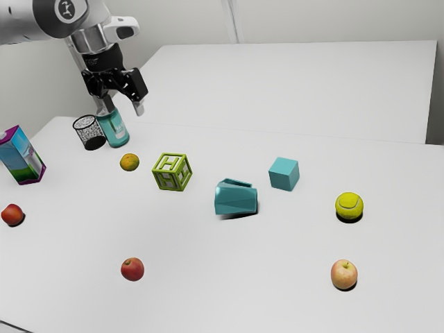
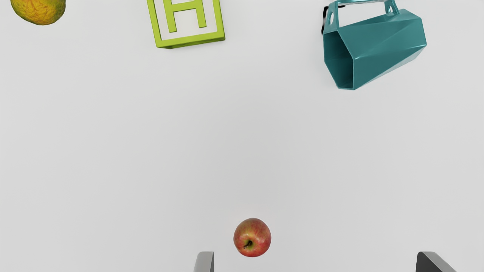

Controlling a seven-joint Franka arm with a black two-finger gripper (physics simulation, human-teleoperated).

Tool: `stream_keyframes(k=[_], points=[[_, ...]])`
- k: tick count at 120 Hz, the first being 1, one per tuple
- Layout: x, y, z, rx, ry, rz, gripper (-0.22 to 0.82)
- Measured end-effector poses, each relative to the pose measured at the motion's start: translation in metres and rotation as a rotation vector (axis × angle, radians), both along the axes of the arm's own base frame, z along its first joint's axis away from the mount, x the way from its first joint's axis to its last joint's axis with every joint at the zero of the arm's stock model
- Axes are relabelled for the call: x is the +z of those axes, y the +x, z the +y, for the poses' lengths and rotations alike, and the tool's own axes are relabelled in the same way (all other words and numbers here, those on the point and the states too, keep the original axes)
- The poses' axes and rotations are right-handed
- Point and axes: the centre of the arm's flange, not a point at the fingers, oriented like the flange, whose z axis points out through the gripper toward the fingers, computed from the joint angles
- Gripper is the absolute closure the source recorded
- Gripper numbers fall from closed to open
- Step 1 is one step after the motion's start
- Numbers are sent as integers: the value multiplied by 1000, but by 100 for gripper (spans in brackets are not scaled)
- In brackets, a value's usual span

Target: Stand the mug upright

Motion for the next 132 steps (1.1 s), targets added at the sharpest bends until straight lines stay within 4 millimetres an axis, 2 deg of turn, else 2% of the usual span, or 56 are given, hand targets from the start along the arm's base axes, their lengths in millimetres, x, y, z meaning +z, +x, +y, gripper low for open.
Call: stream_keyframes(k=[14, 33, 64, 90, 117, 132], points=[[-4, 3, 0, 1, -2, 5, 2], [-5, 21, 2, 4, -1, -2, 2], [-36, 41, 4, 16, -82, 9, 2], [-81, 52, -8, 18, -186, 13, 3], [-141, 58, -12, 49, -296, 6, 3], [-166, 64, -14, 58, -334, -5, 3]])
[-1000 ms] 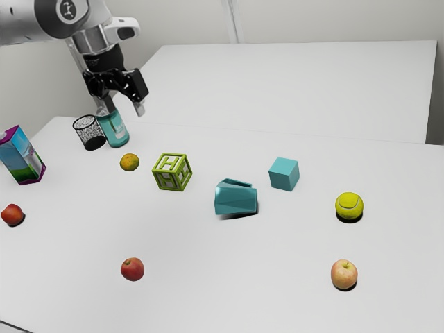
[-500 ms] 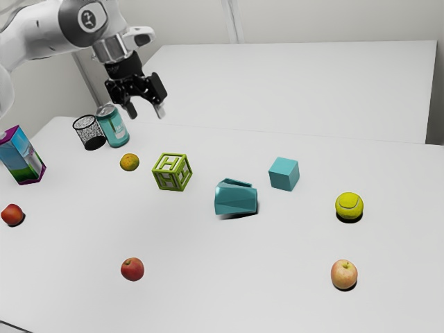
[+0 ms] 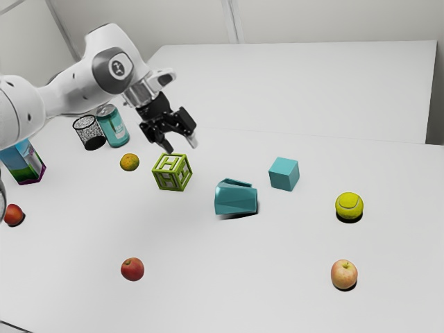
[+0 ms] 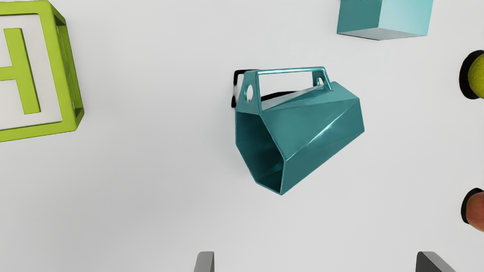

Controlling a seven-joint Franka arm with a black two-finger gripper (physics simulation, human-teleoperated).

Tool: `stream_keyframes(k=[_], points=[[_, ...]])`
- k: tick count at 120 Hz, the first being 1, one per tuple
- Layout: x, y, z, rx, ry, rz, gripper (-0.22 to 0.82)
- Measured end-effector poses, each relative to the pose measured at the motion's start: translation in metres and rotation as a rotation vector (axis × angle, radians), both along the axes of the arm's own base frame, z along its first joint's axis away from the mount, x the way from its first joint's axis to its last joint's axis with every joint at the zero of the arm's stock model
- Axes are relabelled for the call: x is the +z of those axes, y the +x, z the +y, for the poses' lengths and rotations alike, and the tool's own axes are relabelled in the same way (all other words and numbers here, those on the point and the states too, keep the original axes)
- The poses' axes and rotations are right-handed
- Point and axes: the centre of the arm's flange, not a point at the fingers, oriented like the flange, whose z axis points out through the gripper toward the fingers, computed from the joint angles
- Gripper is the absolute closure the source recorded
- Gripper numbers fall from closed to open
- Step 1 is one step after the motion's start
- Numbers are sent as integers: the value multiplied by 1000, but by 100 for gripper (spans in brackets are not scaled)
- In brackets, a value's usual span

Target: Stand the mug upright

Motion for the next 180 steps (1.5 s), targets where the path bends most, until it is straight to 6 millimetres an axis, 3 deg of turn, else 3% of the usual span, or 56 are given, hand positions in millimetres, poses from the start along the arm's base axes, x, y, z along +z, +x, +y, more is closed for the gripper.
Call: stream_keyframes(k=[35, 75, 91, 160, 168, 180], points=[[-70, -4, -4, 56, -124, -1, 3], [-107, 2, -12, 105, -272, -55, 3], [-134, -4, -14, 128, -320, -48, 3], [-196, -14, -25, 237, -563, -129, 4], [-199, -15, -26, 239, -580, -144, 8], [-199, -14, -26, 231, -595, -170, 23]])
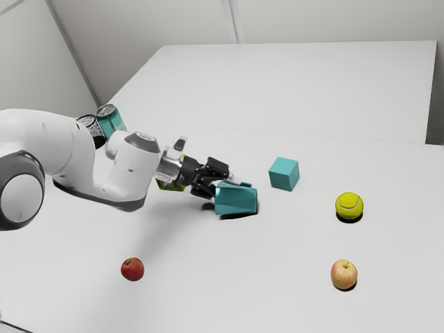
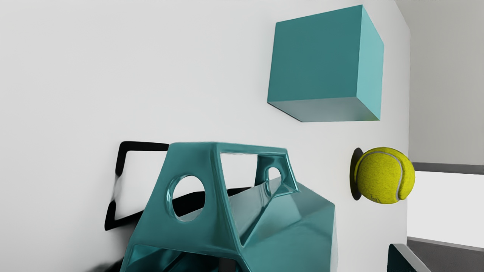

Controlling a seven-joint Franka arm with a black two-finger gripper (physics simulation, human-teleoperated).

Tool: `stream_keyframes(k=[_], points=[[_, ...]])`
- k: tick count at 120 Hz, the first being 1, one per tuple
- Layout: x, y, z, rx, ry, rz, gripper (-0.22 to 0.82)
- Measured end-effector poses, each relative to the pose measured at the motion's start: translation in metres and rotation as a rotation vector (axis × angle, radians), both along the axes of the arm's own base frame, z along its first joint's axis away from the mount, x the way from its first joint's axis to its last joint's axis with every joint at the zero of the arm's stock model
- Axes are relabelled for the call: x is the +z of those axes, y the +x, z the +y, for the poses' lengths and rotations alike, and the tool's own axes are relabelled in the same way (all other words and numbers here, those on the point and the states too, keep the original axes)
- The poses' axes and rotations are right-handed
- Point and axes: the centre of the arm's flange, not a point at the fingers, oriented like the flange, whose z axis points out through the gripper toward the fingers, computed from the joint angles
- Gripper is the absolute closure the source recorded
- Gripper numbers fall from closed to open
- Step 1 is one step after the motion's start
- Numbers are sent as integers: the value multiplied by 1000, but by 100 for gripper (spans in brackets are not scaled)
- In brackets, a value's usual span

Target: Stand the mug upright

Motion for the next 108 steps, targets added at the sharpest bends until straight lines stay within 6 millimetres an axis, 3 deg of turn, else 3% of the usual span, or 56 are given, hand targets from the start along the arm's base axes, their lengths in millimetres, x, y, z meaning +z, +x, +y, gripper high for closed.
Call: stream_keyframes(k=[23, 39, 56, 80, 108], points=[[5, 1, -2, -21, 1, -56, 55], [11, 1, -6, -41, 6, -92, 67], [26, -1, -12, -63, 15, -136, 73], [66, -9, -21, -114, 51, -218, 76], [111, -18, -24, -273, 226, -263, 77]])
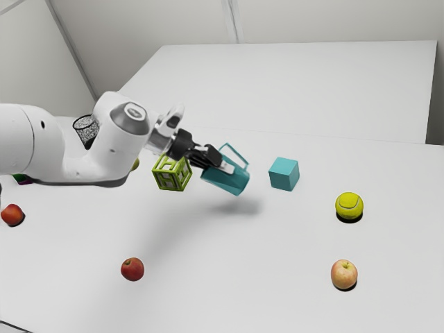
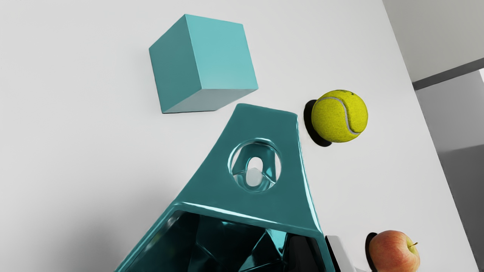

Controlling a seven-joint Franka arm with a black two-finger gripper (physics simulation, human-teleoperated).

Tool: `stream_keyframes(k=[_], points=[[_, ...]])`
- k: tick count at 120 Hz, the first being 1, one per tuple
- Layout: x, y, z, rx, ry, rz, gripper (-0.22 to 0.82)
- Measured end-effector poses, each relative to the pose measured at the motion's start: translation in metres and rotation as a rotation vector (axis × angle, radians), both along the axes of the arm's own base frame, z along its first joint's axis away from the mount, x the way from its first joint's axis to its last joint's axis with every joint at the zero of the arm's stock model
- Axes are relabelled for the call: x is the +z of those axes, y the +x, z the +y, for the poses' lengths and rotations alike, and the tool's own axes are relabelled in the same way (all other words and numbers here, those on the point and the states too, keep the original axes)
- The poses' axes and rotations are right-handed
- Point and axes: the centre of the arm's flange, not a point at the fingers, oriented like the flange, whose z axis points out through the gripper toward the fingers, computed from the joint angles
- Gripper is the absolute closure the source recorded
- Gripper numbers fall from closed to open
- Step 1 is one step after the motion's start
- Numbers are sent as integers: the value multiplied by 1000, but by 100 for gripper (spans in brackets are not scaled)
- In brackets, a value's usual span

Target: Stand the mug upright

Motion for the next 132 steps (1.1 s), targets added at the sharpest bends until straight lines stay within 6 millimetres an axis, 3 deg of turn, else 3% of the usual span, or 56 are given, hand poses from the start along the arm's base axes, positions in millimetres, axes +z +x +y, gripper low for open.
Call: stream_keyframes(k=[24, 84, 97, 132], points=[[24, -9, 0, -111, 233, 23, 77], [40, -29, 15, -121, 650, 167, 78], [39, -37, 18, -95, 711, 187, 78], [5, -64, 22, -7, 783, 208, 78]])
